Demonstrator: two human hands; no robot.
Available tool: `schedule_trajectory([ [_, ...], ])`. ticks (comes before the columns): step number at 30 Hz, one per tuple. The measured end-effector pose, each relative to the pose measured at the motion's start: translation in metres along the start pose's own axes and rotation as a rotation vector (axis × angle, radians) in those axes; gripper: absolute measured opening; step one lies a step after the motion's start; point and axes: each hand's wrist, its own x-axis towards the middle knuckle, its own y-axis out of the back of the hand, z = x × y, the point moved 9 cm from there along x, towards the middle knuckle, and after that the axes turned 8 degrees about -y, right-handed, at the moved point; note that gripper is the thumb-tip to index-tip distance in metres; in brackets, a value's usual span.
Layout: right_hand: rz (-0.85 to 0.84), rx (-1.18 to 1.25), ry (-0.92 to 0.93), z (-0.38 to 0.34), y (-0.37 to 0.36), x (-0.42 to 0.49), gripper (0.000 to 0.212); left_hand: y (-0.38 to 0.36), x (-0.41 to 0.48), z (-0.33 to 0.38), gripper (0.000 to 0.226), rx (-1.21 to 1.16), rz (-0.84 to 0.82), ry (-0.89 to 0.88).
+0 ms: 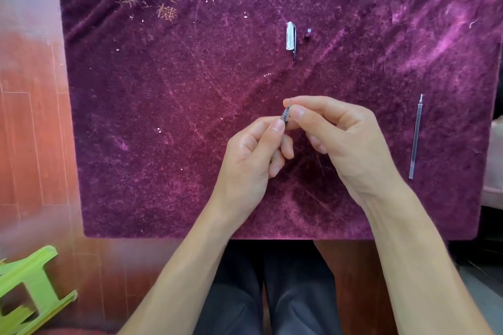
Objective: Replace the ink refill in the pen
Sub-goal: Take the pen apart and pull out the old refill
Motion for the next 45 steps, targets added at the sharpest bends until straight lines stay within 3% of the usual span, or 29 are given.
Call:
schedule_trajectory([
  [25, 0.011, -0.029, -0.012, -0.015, -0.011, 0.011, 0.008, 0.011, -0.014, -0.01, 0.033, -0.073, 0.04, -0.008],
  [37, 0.106, -0.026, 0.113, -0.065, 0.003, 0.043, 0.013, 0.007, -0.012, -0.01, 0.031, -0.065, 0.037, -0.003],
  [45, 0.216, 0.12, 0.103, -0.084, 0.03, 0.061, 0.015, 0.001, -0.012, -0.014, 0.031, -0.078, 0.052, 0.031],
])
